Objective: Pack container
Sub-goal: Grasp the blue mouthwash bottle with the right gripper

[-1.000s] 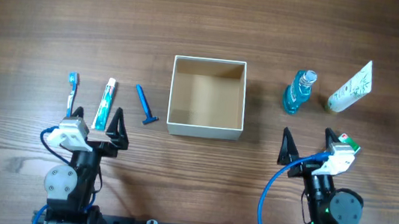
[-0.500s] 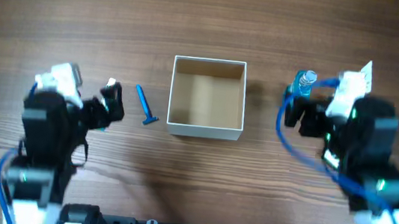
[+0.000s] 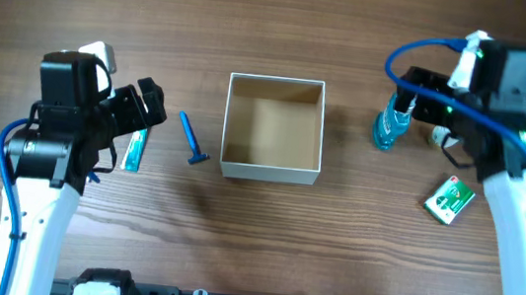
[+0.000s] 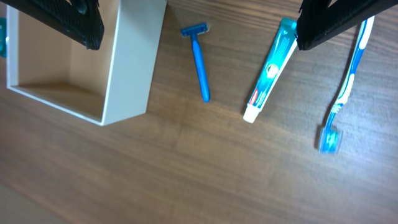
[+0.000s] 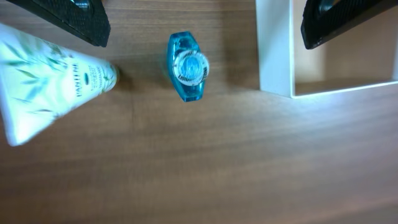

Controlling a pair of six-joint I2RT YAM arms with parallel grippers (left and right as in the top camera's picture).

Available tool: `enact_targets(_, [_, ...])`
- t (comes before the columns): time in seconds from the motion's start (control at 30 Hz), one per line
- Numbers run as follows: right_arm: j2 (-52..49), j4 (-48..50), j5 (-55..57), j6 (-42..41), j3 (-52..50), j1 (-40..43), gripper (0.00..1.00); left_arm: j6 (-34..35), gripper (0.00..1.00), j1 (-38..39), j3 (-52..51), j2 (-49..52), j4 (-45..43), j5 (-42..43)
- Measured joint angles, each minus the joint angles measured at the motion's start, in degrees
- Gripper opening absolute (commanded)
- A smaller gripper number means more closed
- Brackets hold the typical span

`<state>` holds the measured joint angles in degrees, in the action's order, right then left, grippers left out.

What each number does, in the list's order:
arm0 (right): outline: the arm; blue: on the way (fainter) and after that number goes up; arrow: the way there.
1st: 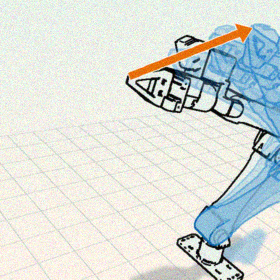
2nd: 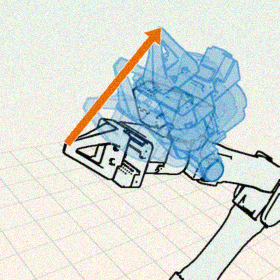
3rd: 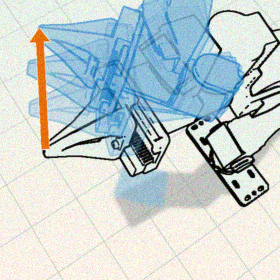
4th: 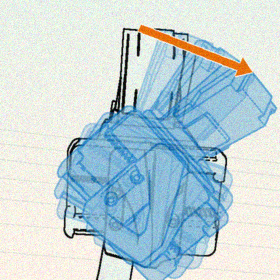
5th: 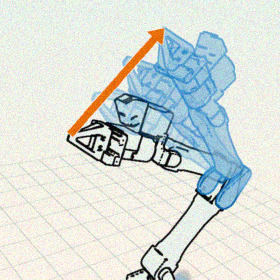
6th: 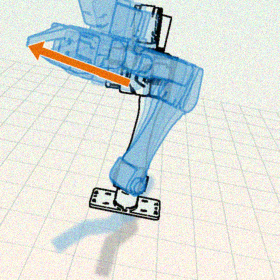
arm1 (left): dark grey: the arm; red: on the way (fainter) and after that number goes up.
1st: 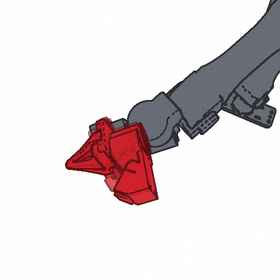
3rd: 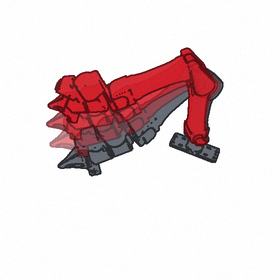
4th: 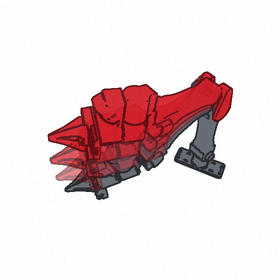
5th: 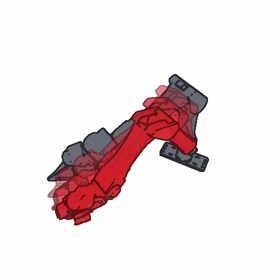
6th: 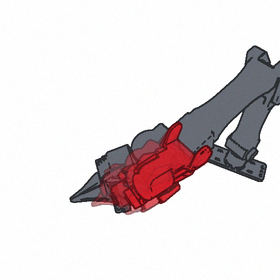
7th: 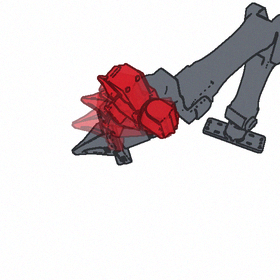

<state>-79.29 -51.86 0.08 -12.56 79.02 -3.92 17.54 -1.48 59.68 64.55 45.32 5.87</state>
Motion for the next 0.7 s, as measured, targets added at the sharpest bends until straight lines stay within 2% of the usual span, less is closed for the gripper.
enact_targets(0.17, [-10.7,-0.3,0.2,0.8,0.0,0.0,1.00,0.0,1.00,0.0,0.0,1.1,1.2,-0.2])
enact_targets(0.3, [-14.7,-0.3,0.2,2.8,0.0,0.0,0.98,0.0,1.00,0.0,0.0,1.1,1.2,-0.2])
enact_targets(0.43, [-18.2,-0.3,0.1,4.3,0.0,0.0,0.85,0.0,1.00,0.0,0.0,1.1,1.2,-0.2])
enact_targets(0.5, [-18.3,-0.2,0.0,4.7,0.0,0.0,0.70,0.0,1.00,0.0,0.0,1.1,1.2,-0.3])
enact_targets(0.7, [-18.3,0.0,0.0,4.9,0.0,0.0,0.71,0.0,1.00,0.0,0.0,1.1,1.2,-0.4])
